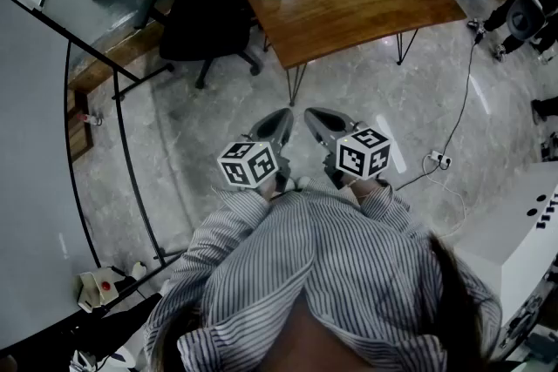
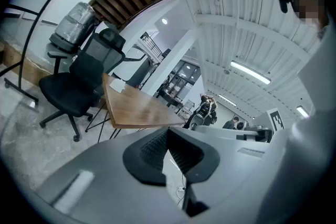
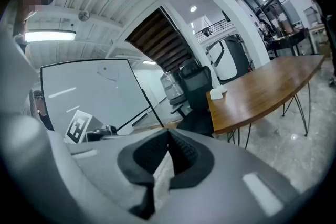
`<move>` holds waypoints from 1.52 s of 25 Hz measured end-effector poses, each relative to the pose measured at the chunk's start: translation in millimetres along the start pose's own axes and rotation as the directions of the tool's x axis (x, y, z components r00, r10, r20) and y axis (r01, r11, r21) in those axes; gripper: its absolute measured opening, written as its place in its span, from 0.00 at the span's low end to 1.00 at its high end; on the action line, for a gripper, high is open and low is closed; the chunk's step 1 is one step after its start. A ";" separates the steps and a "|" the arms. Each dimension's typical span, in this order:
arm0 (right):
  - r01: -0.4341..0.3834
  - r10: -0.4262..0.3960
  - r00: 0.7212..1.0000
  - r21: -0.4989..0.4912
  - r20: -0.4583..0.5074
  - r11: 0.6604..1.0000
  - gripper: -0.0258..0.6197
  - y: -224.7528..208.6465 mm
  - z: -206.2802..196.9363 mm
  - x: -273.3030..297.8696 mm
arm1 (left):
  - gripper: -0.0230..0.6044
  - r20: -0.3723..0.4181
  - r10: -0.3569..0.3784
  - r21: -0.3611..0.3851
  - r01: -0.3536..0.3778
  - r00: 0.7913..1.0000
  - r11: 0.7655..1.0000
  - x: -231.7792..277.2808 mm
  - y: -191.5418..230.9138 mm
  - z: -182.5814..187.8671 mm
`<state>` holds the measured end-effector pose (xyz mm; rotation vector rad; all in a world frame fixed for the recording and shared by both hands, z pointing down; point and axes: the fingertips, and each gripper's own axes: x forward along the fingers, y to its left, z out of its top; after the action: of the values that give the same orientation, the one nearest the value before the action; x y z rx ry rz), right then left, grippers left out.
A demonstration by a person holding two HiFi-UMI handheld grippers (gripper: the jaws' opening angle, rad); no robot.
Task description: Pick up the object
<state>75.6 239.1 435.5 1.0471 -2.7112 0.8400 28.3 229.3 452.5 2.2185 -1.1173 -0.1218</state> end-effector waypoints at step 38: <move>0.002 -0.007 0.991 0.039 0.136 0.999 0.04 -75.5 49.5 62.3 | 0.04 -0.008 -0.005 -0.002 0.005 1.000 1.000 68.2 47.9 19.2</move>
<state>82.0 130.2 446.9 1.1588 -2.8128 0.8539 31.7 147.9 478.6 2.2180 -1.1069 -0.1163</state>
